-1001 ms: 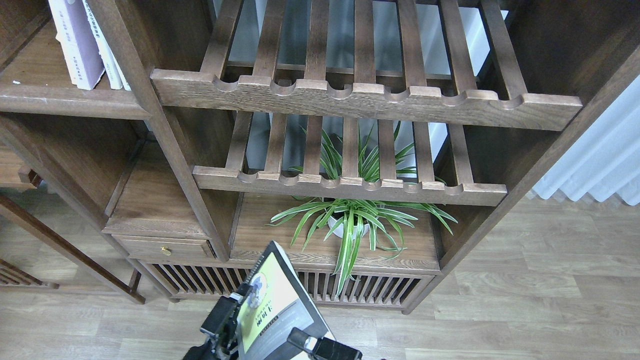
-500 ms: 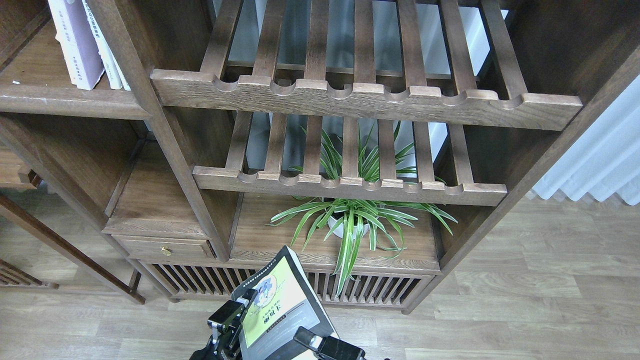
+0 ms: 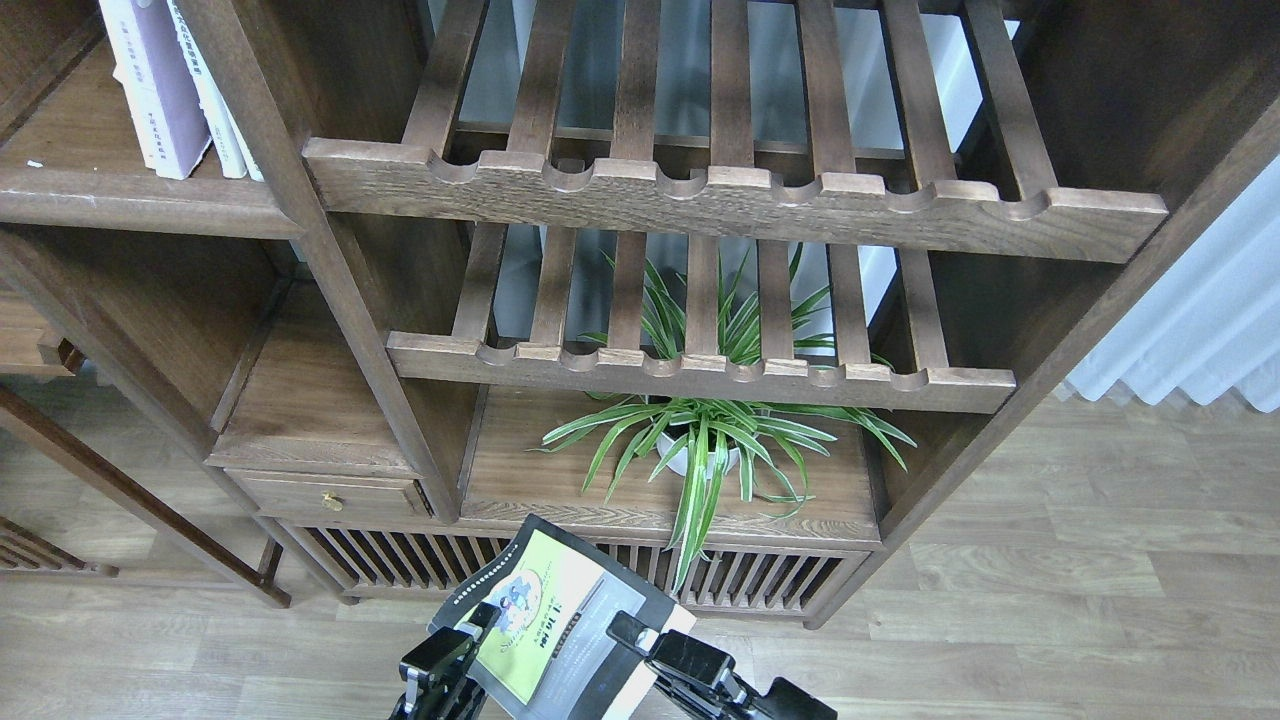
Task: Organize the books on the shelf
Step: 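Lower the booklet and pass it to the left gripper, then carry the booklet with the left gripper outward toward the side shelf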
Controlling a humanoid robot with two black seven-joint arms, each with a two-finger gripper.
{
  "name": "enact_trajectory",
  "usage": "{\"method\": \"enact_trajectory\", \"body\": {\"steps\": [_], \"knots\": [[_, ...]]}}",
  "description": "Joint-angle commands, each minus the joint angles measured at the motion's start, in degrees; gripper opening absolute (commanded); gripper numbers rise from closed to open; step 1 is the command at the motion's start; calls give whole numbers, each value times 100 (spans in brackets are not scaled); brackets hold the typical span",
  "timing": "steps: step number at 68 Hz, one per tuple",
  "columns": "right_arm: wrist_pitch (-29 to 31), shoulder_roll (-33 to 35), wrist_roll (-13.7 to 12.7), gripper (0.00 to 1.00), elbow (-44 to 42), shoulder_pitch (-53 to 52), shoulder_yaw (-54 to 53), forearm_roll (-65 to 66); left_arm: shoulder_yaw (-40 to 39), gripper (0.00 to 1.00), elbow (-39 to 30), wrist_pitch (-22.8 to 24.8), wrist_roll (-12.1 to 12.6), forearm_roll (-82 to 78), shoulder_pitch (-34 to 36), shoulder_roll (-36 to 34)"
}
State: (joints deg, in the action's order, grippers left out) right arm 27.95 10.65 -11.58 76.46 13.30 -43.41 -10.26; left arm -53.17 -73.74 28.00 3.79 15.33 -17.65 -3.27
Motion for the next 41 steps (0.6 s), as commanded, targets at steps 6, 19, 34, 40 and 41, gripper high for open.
{"method": "enact_trajectory", "body": {"steps": [6,19,34,40,41], "knots": [[5,148,7,98,18,-38,-89,182,-281,7,-123,0,-36,23,-10,-59],[5,490,24,100,0,-38,-150,147,-1089,5,-589,0,-1,-355,-291,-358],[5,508,-2,100,-52,-47,-150,147,-2241,5,-1345,0,-10,-496,-828,-1237],[5,473,-11,100,-105,-117,-141,156,-2724,5,-1714,0,-27,-487,-960,-1457],[5,455,-11,100,-123,-126,-133,156,-2820,5,-1784,0,-27,-478,-968,-1518]]}}
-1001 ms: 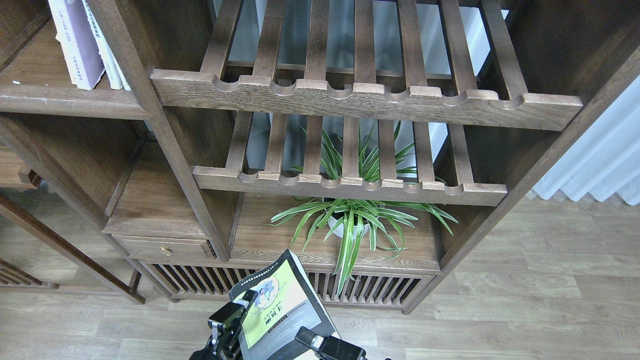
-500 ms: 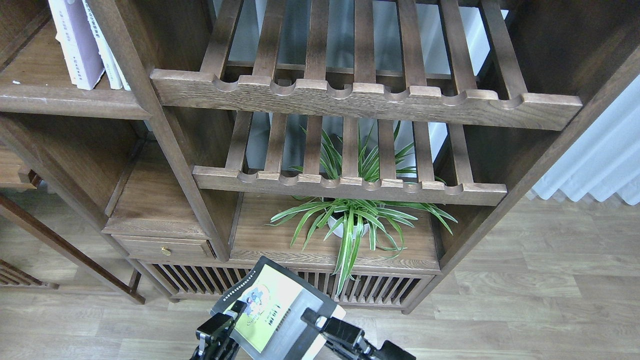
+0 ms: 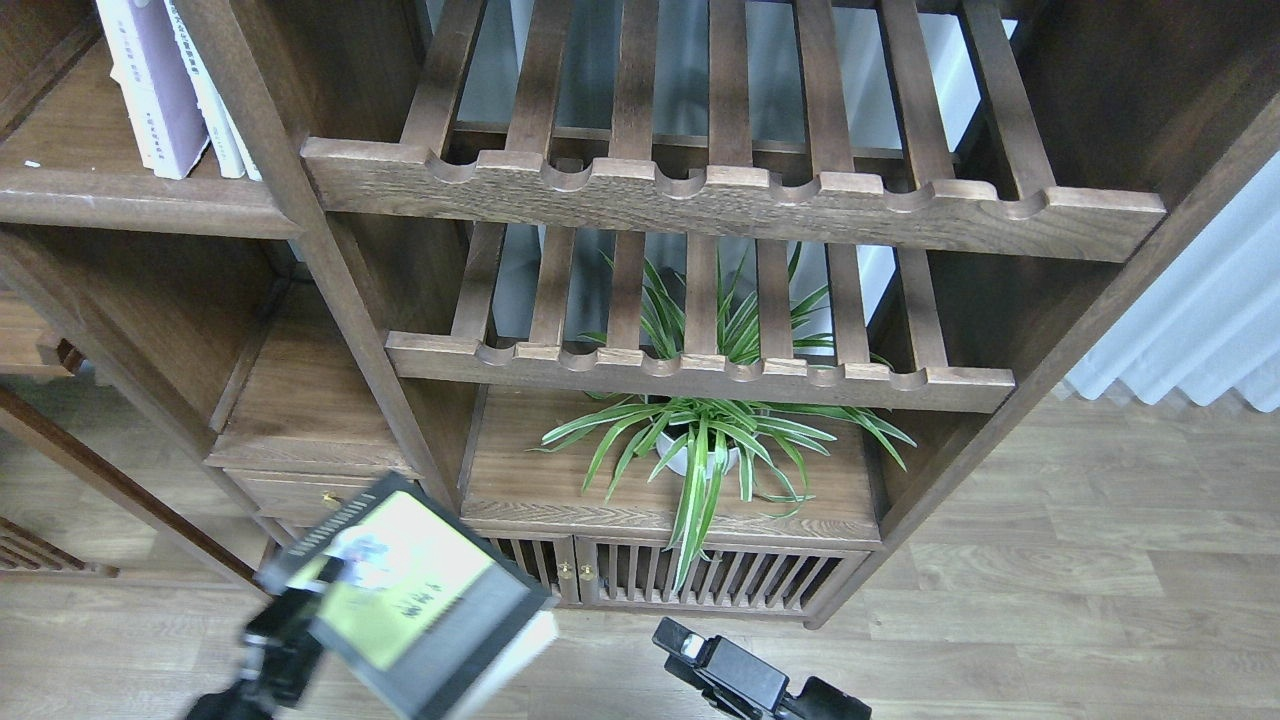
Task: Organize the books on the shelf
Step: 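Carry the booklet with the left gripper outward toward the side shelf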
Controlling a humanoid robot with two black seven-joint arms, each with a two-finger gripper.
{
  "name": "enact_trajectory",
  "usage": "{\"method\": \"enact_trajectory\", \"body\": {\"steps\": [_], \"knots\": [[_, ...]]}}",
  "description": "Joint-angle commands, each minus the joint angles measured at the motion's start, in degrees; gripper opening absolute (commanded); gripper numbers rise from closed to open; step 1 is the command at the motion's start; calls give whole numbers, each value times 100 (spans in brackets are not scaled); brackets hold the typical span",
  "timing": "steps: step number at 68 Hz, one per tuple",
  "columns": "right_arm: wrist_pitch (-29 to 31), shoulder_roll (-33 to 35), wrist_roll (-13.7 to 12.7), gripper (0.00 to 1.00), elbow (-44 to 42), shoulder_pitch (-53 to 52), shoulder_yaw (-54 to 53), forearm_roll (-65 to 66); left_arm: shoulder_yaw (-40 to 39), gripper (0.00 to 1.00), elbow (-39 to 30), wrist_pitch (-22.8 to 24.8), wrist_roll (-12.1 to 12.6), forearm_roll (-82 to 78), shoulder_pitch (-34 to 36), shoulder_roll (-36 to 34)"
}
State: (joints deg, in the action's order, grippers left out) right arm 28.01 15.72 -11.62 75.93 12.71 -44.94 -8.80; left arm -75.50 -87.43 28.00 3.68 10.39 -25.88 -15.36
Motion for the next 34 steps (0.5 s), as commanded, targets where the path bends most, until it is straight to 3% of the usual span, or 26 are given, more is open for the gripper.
{"method": "enact_trajectory", "body": {"steps": [1,34], "knots": [[-1,-51,-7,100,-78,-75,20,10,-659,5,-442,0,-17,15,-155,-336],[-1,-113,20,100,-166,-93,11,-8,-2716,1,-530,0,98,-64,-146,-1408]]}}
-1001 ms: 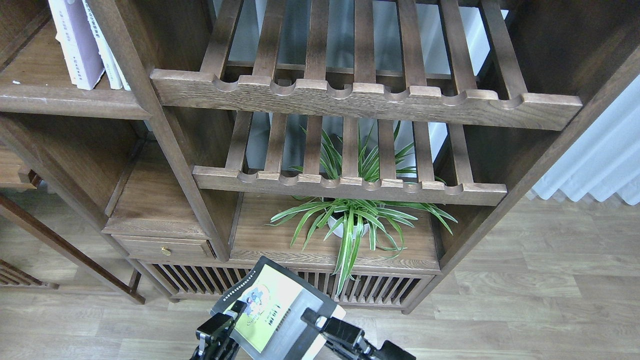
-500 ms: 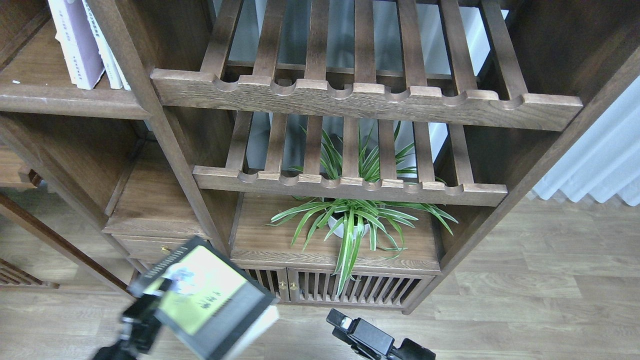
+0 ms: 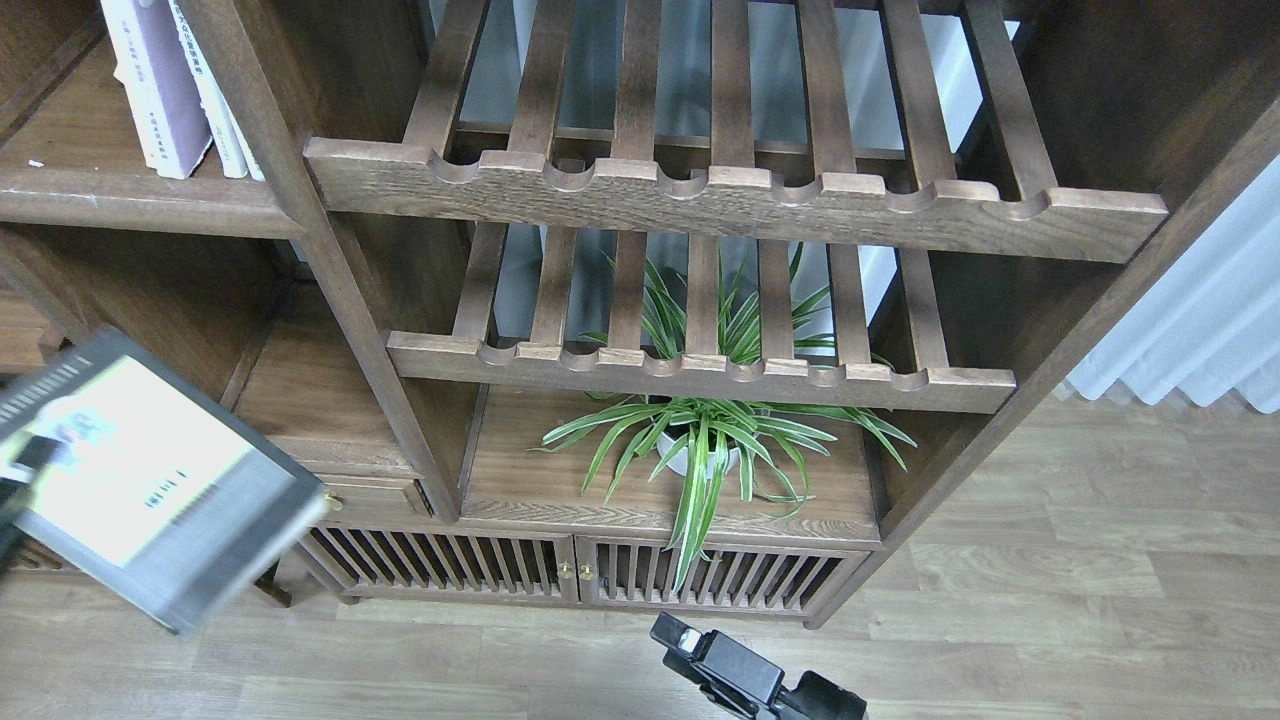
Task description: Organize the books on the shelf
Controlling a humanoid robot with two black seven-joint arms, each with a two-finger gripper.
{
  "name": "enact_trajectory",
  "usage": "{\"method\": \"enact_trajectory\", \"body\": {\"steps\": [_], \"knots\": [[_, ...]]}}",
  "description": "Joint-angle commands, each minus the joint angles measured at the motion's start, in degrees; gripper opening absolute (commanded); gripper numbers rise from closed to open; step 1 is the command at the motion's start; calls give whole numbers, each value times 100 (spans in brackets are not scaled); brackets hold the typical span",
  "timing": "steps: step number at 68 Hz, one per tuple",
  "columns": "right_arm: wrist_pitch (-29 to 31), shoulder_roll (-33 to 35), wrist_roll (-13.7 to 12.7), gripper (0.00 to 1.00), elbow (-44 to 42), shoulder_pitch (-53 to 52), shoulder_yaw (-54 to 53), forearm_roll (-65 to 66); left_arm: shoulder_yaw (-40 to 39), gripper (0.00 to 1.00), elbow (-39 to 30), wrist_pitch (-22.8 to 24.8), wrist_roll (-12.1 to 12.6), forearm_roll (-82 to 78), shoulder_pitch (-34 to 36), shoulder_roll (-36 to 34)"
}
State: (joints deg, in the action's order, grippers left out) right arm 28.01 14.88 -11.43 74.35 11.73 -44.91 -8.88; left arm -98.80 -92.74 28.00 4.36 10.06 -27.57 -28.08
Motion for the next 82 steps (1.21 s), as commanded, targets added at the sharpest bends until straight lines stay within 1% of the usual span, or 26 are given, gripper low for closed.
{"method": "enact_trajectory", "body": {"steps": [1,8,18,24,27,28,29,30,31,37,42,50,55,62,67,74,75,82], "knots": [[-1,-29,0,100,-17,5,8,0,-421,0,-7,0,38,-39,24,-154],[-1,-64,-8,100,-105,-22,61,9,-798,0,-7,0,214,-39,112,-373],[-1,-108,-17,100,-114,-48,78,18,-1159,0,63,0,214,-48,208,-769],[-1,-117,-17,100,-122,-39,87,18,-1361,0,81,0,275,-65,445,-892],[-1,-117,-17,100,-122,-31,87,18,-1475,0,98,0,372,-100,613,-918],[-1,-117,-17,100,-122,-22,96,18,-1537,0,116,0,451,-135,682,-918],[-1,-117,-17,100,-122,-22,96,18,-1537,0,116,0,451,-136,683,-918],[-1,-126,-17,100,-122,-4,96,18,-1650,0,151,0,617,-283,779,-979],[-1,-126,-17,100,-122,-4,96,9,-1660,0,160,0,636,-302,806,-997],[-1,-126,-17,100,-122,-4,96,9,-1695,0,212,0,697,-487,1043,-1138],[-1,-126,-8,100,-122,13,96,9,-1748,0,300,0,697,-654,1166,-1217],[-1,-126,0,100,-122,40,87,0,-2012,0,467,0,715,-1128,1544,-1261],[-1,-126,0,100,-131,40,78,0,-2161,0,573,0,829,-1514,1781,-1279],[-1,-135,9,100,-122,40,78,0,-2188,0,669,0,1066,-1752,2238,-1314],[-1,-178,0,100,-122,40,78,0,-2170,0,696,0,1172,-1875,2458,-1305],[-1,-187,9,100,-131,40,78,0,-2109,0,705,0,1207,-2192,2713,-1296],[-1,-196,0,100,-131,48,78,0,-2100,0,722,0,1207,-2418,2896,-1305],[-1,-196,0,100,-149,66,78,0,-2056,0,828,0,1234,-2816,3223,-1314]]}}
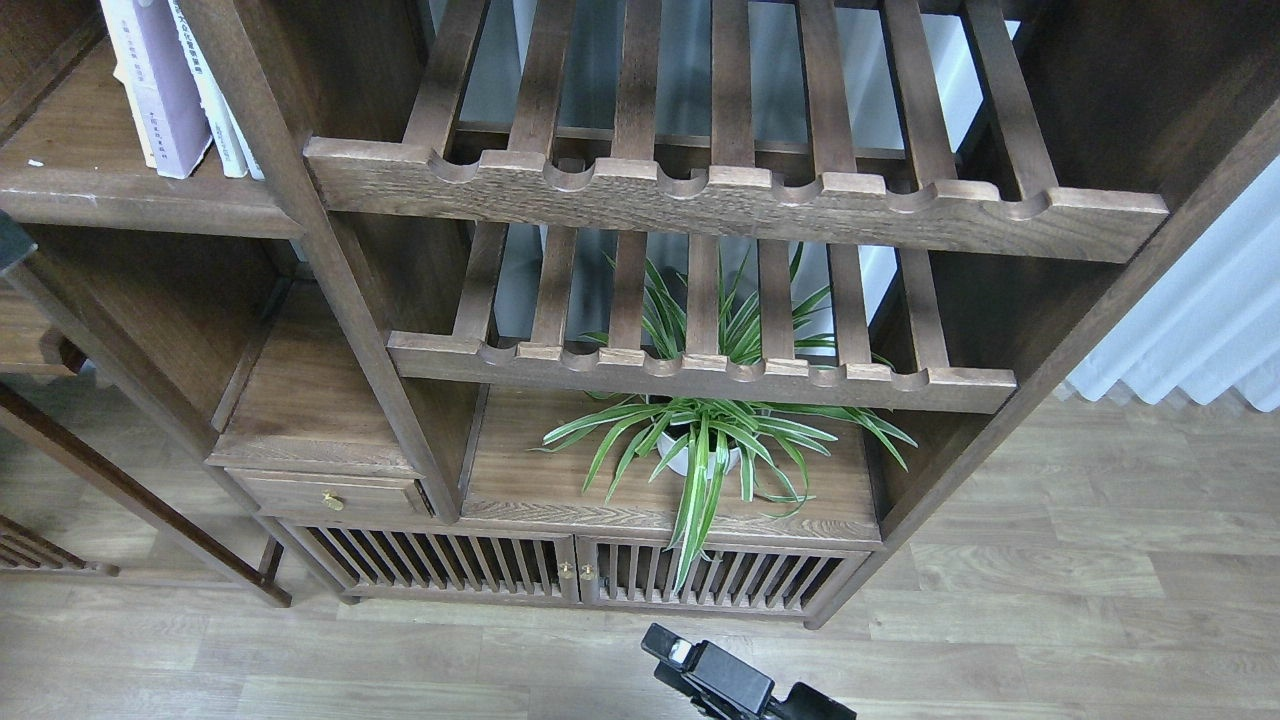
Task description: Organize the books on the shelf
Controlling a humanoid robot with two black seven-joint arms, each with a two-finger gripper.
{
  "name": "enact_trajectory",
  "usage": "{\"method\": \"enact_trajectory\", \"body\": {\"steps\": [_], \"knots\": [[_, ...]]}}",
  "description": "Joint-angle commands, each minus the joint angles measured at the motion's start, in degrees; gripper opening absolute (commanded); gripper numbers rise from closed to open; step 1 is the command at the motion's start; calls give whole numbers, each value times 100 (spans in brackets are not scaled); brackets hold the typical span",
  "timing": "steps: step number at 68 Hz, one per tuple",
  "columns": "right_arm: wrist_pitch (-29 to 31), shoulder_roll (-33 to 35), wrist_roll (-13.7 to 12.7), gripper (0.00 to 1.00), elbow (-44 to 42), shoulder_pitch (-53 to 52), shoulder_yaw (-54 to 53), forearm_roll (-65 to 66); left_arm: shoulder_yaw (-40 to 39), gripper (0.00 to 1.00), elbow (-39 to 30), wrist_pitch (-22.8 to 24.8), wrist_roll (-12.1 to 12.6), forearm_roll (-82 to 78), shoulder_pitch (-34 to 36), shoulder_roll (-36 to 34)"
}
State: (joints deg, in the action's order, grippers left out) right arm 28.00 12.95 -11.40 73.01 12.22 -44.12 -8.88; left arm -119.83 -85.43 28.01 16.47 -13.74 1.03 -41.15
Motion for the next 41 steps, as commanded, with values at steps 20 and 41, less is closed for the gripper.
{"method": "enact_trajectory", "body": {"steps": [20,41], "knots": [[0,14,-3,100,-23,79,9,-9,548,1,536,-1,102,-1570,1637,55],[0,-3,-3,100,-23,70,9,-17,1656,1,1143,-1,111,-2343,3254,2]]}}
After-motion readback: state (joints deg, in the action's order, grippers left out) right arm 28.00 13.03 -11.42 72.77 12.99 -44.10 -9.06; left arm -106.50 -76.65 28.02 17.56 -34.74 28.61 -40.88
